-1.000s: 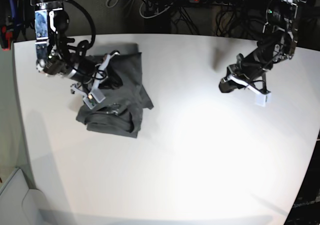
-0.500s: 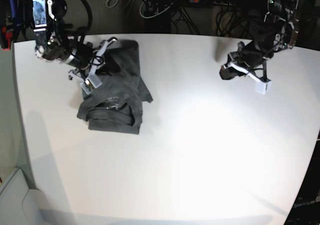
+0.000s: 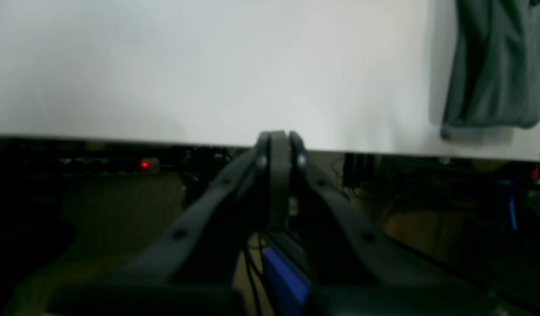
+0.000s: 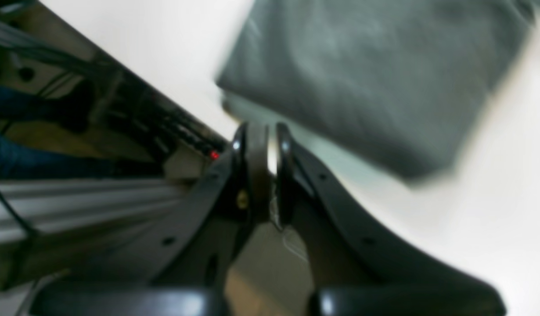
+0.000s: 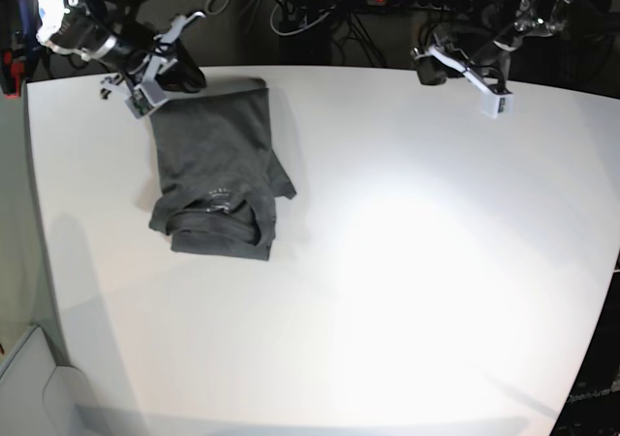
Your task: Layout the t-shirt on the table in an organized manner, then fold the t-shirt properly
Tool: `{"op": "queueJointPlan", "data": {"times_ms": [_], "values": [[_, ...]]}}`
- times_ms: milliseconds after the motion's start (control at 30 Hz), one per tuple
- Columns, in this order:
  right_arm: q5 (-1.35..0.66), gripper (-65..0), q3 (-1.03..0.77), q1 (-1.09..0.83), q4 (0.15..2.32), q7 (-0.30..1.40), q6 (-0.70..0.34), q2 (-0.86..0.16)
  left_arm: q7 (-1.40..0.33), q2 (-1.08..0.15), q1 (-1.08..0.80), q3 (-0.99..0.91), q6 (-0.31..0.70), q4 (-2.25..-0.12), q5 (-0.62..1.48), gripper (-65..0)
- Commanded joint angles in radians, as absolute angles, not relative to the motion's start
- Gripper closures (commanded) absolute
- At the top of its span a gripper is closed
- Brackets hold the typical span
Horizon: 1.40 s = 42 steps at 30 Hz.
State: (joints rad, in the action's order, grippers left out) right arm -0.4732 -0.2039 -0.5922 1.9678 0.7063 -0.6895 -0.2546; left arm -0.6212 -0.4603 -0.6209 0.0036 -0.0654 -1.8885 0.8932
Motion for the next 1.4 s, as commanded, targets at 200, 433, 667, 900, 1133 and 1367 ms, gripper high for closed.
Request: {"op": "queueJointPlan", "data": {"times_ms": [200, 433, 667, 900, 1133, 1367], "values": [[-0.49, 0.0, -0.285, -0.75, 1.985, 0.687, -0.698, -0.266, -0.613, -0.374, -0.763, 0.039, -0.053, -1.971, 0.671, -0.2], [-0.487, 0.0, -0.321, -0.834, 1.966, 0.685, -0.698, -0.262, -0.613, -0.363, -0.792, 0.17, -0.059, -1.933, 0.549, -0.2], [-0.375, 0.0, -0.315, -0.832, 1.791, 0.628, -0.698, -0.26, -0.601, -0.361, -0.788, 0.185, -0.054, -1.747, 0.538, -0.2], [-0.177, 0.0, -0.314, -0.783, 1.526, 0.429, -0.698, -0.182, -0.478, -0.361, -0.783, 0.196, -0.053, -1.552, 0.538, -0.2], [-0.038, 0.0, -0.314, -0.598, 1.127, 0.254, -0.698, -0.154, -0.32, -0.3, -0.587, 0.32, -0.051, -1.106, 0.536, -0.2], [-0.007, 0.0, -0.312, -0.415, 0.619, -0.061, -0.698, -0.174, -0.042, -0.162, -0.361, 0.429, -0.05, -0.512, 0.538, -0.2]]}}
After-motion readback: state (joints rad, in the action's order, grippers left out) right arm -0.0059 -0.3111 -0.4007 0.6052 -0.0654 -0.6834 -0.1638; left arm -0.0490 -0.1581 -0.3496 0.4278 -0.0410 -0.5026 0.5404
